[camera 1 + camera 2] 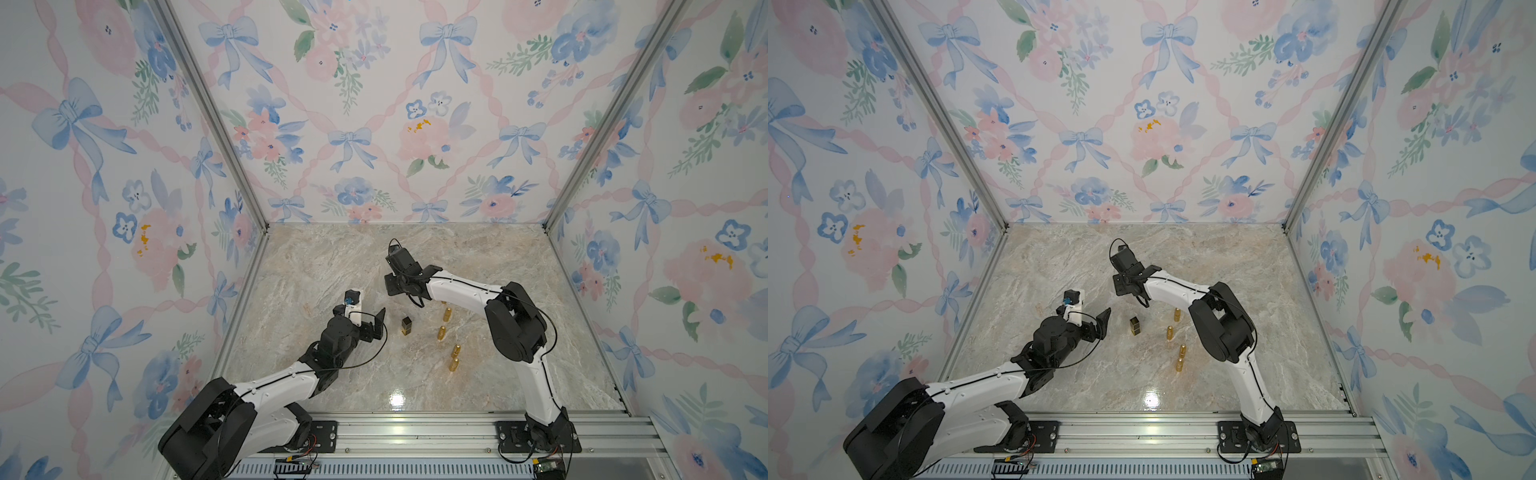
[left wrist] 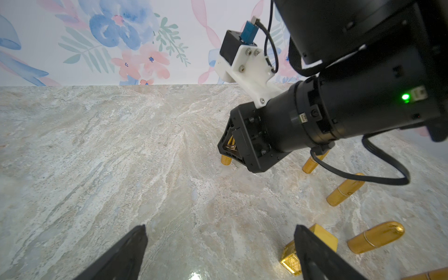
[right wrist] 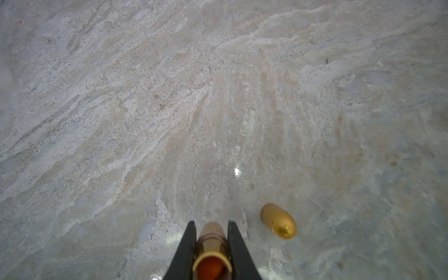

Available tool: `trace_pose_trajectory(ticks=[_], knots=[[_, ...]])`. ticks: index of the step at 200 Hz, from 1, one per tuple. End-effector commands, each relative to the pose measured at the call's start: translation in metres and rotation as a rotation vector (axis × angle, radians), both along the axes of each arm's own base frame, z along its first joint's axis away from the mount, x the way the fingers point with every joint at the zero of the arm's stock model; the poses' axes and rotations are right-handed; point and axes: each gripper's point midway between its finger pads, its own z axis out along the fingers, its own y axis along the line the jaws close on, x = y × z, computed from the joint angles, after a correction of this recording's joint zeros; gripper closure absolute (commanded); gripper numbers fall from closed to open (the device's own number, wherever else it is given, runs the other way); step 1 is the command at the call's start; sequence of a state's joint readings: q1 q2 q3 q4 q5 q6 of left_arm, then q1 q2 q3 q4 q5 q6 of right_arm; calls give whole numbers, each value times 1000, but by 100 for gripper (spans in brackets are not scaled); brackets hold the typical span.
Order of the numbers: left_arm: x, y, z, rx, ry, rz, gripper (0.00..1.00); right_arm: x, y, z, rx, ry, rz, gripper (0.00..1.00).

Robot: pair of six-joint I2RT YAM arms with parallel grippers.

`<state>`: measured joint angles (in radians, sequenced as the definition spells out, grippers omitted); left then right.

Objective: Open the lipstick cap
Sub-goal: Place the lipstick at the center of the board.

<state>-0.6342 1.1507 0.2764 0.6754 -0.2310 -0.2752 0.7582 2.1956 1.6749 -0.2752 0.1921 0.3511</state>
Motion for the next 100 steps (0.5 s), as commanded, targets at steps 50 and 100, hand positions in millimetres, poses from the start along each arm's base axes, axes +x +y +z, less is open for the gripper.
trace_pose_trajectory(ticks=[50, 100], knots=[[6, -2, 8, -37, -2, 18, 2, 4, 2, -25, -82, -32, 18, 83], [7, -2, 9, -36, -5, 23, 2, 0, 3, -30, -100, -37, 26, 82]])
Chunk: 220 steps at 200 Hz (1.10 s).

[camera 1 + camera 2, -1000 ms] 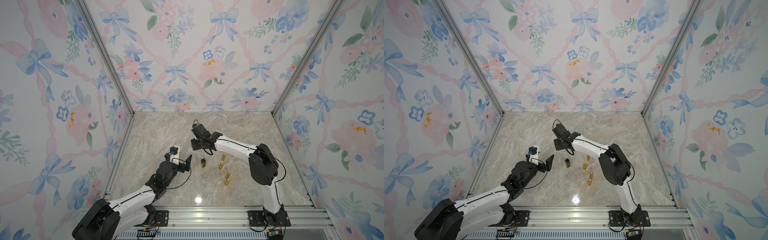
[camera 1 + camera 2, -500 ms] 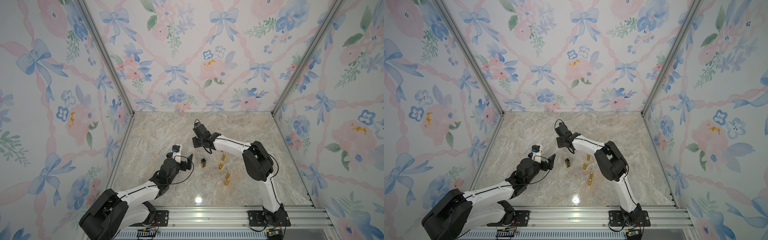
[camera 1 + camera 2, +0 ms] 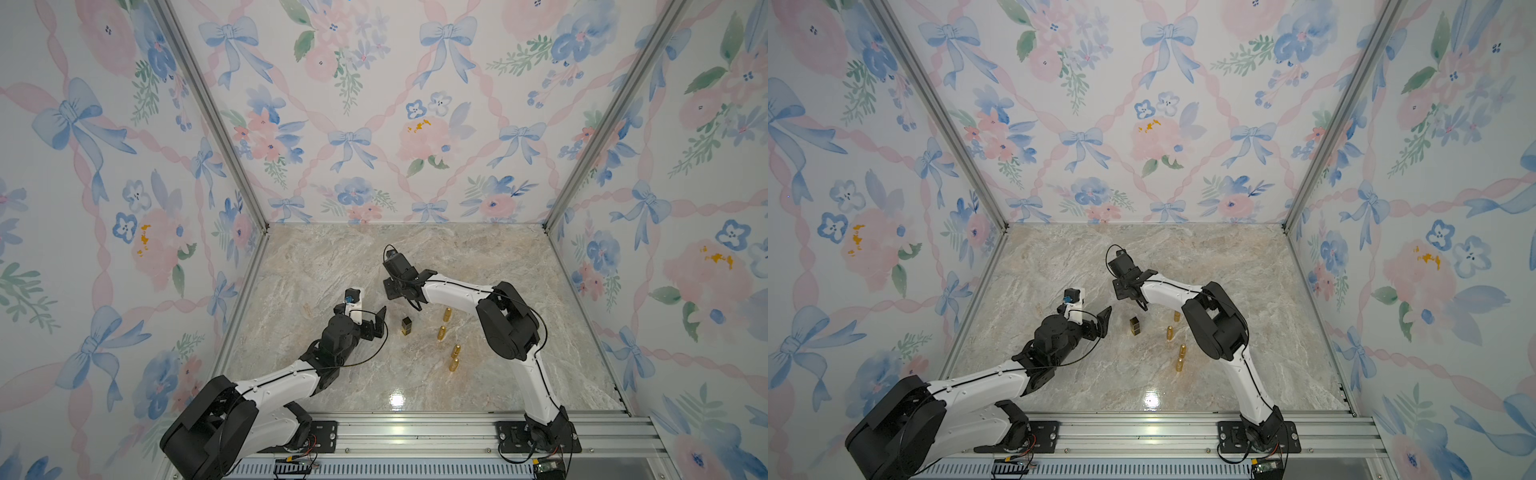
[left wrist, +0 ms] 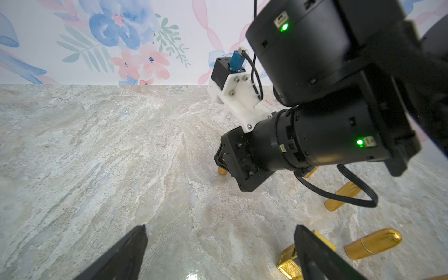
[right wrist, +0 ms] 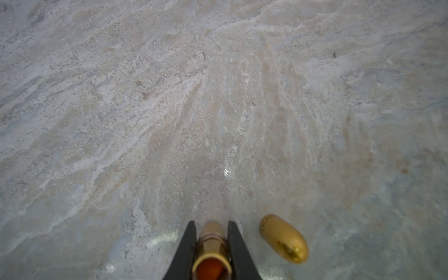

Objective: Open the lipstick cap
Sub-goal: Place the lipstick at the center of the board.

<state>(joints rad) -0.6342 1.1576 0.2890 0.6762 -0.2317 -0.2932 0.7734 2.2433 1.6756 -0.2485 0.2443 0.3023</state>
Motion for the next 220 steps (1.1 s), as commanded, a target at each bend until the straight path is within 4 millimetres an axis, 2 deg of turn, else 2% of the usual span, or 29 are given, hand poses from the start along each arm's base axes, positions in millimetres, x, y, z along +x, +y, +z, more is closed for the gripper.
trace_pose_trajectory(ticks=[1, 36, 220], knots=[[5, 0, 6, -16, -6, 17, 2, -2, 2, -10, -29, -10, 7, 82], [4, 1, 6, -12, -11, 20, 2, -1, 0, -6, -30, -15, 2, 81], [2, 8, 11, 1, -39, 37, 2, -6, 2, -16, -9, 16, 0, 74]])
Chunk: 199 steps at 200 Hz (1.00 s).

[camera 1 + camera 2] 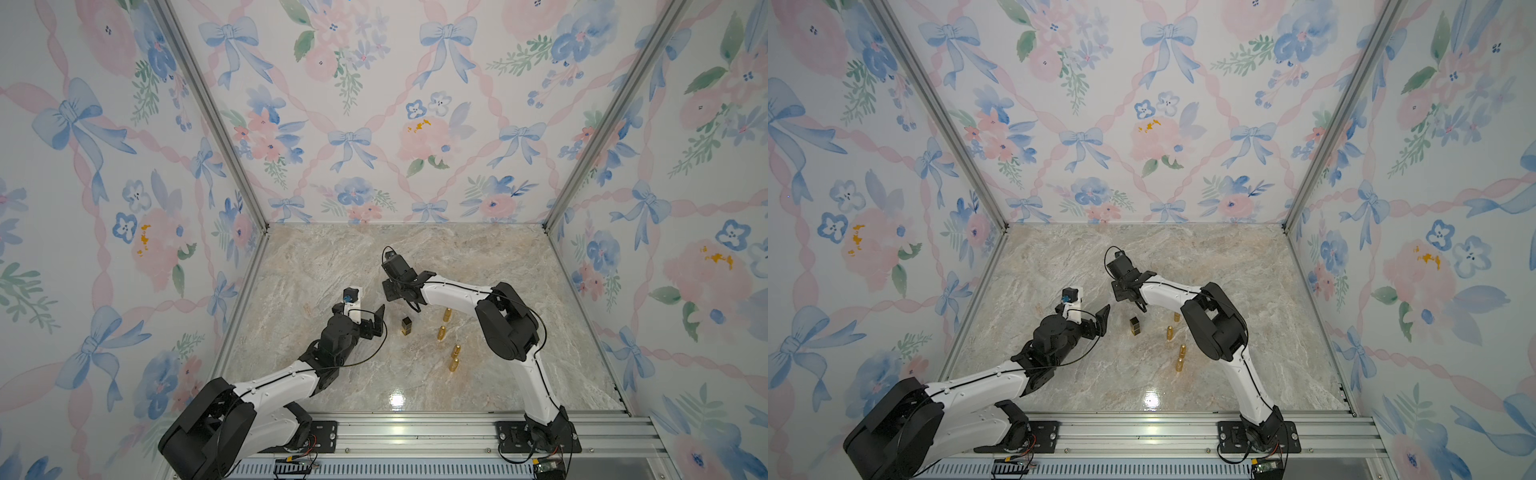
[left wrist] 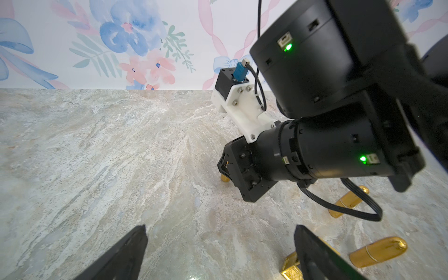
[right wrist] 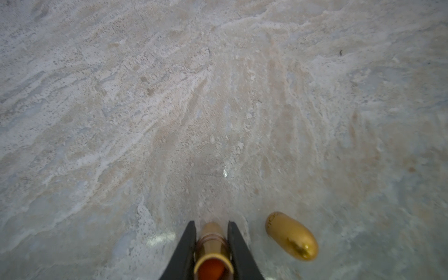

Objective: Open the lipstick cap
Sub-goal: Place the lipstick at the center of the board.

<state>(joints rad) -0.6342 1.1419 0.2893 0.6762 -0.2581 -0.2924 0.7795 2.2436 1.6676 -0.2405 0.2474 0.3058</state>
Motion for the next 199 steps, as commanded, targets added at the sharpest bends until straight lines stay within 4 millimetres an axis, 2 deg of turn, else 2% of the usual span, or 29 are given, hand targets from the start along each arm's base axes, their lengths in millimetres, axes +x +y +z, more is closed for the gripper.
trace_pose_trajectory(ticks=[1, 66, 88, 126, 163, 199], knots=[[0, 3, 6, 5, -23, 12, 2, -3, 0, -14, -8, 16, -2, 74], [-1, 5, 8, 1, -31, 15, 2, -2, 3, 0, 2, 1, 4, 65], [-2, 6, 11, -1, -40, 16, 2, -2, 3, 18, 22, -12, 4, 60], [-6, 2, 21, -17, -67, -20, 2, -7, -1, 66, 69, -47, 10, 50], [-8, -9, 31, -37, -81, -81, 2, -17, -24, 107, 104, -45, -22, 45], [-9, -26, 36, -52, -74, -151, 2, -31, -66, 125, 61, 11, -80, 42]])
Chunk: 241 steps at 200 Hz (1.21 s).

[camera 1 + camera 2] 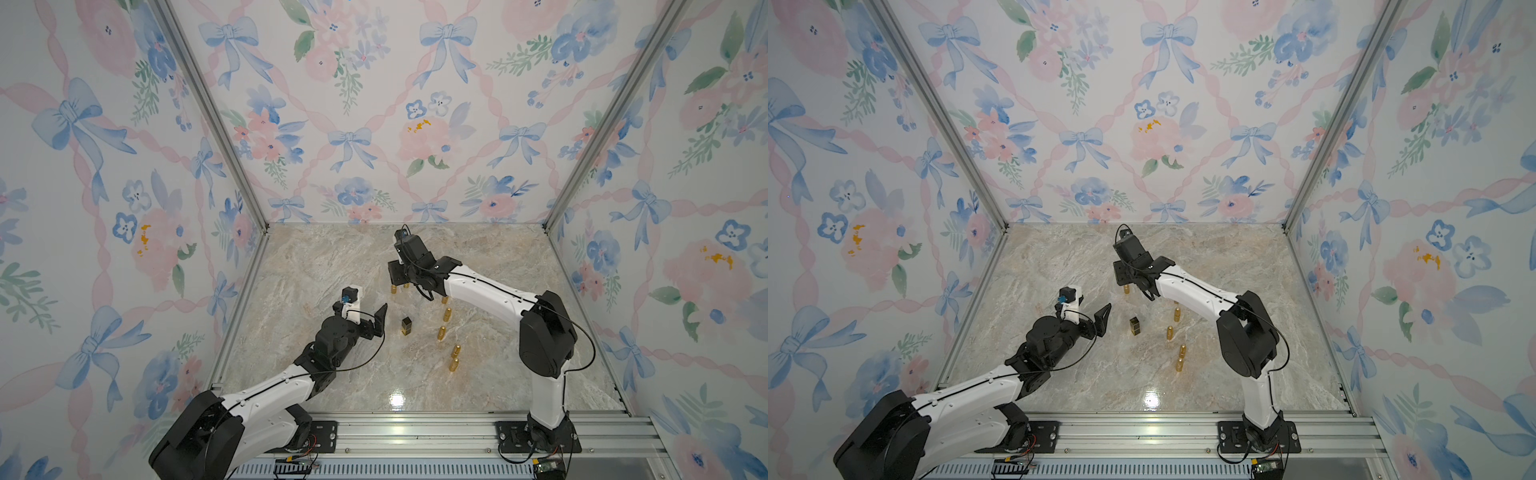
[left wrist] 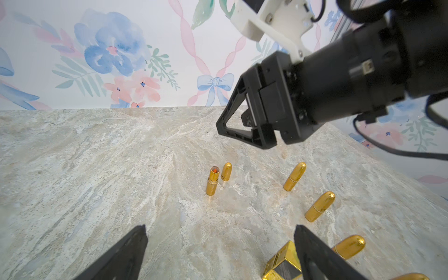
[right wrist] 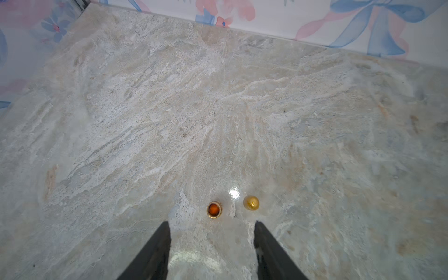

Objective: Open the lipstick cap
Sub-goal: Place the lipstick at the center of the board, then pick up the lipstick at the center of the board.

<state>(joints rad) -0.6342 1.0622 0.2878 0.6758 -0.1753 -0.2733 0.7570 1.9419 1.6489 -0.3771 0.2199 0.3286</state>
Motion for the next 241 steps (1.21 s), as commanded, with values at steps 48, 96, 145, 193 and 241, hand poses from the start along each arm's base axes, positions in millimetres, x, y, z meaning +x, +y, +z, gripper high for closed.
trace_pose_trajectory(ticks=[48, 96, 145, 193, 241], knots=[[0, -42, 10, 1, 4, -141, 2, -34, -113, -15, -148, 222, -177, 40], [-5, -71, 4, 30, 24, -225, 2, -42, -155, -43, -162, 331, -253, 35], [-7, -93, -5, 55, 44, -299, 2, -37, -154, -74, -127, 395, -241, 38], [-6, -103, -13, 76, 62, -324, 2, -30, -153, -97, -168, 431, -245, 45], [-4, -106, -16, 84, 66, -324, 2, -23, -152, -118, -194, 452, -249, 52]])
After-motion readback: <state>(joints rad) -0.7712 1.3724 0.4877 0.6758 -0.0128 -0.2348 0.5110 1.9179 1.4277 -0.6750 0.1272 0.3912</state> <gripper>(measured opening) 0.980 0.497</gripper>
